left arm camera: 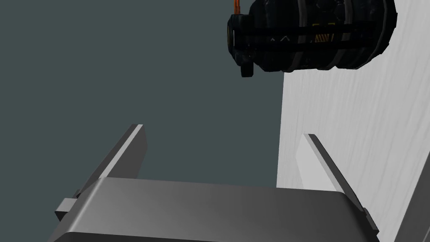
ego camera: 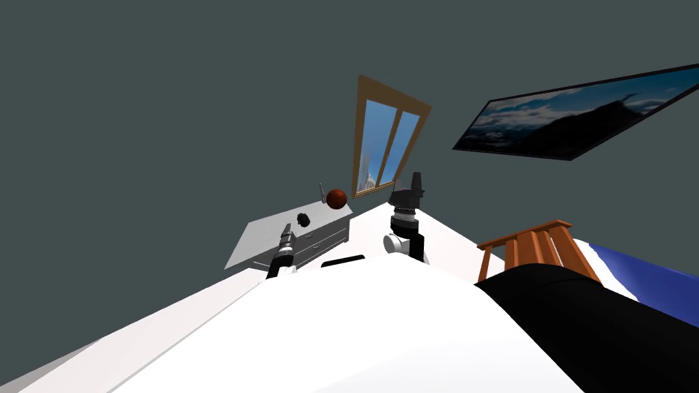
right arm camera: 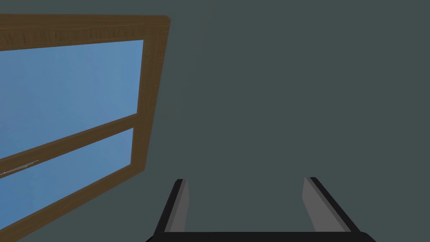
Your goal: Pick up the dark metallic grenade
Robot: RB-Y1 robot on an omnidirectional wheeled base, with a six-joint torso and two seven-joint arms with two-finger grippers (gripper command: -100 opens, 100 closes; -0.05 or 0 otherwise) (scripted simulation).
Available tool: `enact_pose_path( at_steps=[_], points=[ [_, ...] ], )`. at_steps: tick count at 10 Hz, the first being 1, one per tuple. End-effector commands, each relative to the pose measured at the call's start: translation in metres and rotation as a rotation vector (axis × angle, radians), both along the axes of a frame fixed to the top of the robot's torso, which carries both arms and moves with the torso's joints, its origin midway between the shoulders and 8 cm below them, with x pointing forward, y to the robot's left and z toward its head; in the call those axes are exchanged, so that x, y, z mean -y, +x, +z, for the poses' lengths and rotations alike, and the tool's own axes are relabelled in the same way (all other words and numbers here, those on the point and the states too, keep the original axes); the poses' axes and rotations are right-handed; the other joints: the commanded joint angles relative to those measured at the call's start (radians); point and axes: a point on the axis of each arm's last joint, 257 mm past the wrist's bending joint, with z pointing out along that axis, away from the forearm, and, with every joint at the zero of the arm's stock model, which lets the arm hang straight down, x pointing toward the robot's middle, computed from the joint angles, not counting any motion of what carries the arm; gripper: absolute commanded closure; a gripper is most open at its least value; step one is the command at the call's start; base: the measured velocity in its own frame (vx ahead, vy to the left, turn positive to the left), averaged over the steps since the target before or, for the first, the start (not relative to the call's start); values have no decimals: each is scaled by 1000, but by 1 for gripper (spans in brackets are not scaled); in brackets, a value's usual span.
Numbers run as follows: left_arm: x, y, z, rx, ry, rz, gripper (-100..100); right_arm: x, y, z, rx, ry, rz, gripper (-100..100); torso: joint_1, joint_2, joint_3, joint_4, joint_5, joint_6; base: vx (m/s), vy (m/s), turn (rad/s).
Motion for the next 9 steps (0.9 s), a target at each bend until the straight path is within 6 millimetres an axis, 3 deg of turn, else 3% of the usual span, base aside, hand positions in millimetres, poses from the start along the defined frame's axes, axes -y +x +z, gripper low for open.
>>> enact_pose_path(
  at_steps=[1, 5, 6, 7, 8, 9],
  points=[
    [5, -1, -11, -13, -45, 21, -100, 0, 0, 0, 0, 0, 0, 0, 0, 0, 0, 0, 0, 0, 79, -22, -25],
    [16, 2, -15, -12, -99, 41, -100, 0, 0, 0, 0, 0, 0, 0, 4, -1, -1, 0, 1, 0, 73, 2, -17],
    [16, 2, -16, -12, -101, 42, 0, 0, 0, 0, 0, 0, 0, 0, 4, 1, 1, 0, 1, 0, 8, 0, 1],
    [10, 14, -17, -8, -102, 31, -100, 0, 0, 0, 0, 0, 0, 0, 4, 4, 2, 1, 1, 0, -29, -33, -27],
    [10, 13, -21, -16, -104, 31, -100, 0, 0, 0, 0, 0, 0, 0, 2, 6, 3, 1, 0, 0, -37, -45, -16],
    [2, 26, -16, 1, -102, 22, -100, 0, 0, 0, 0, 0, 0, 0, 1, 7, 4, 1, 0, 0, -64, -54, -23]
  ],
)
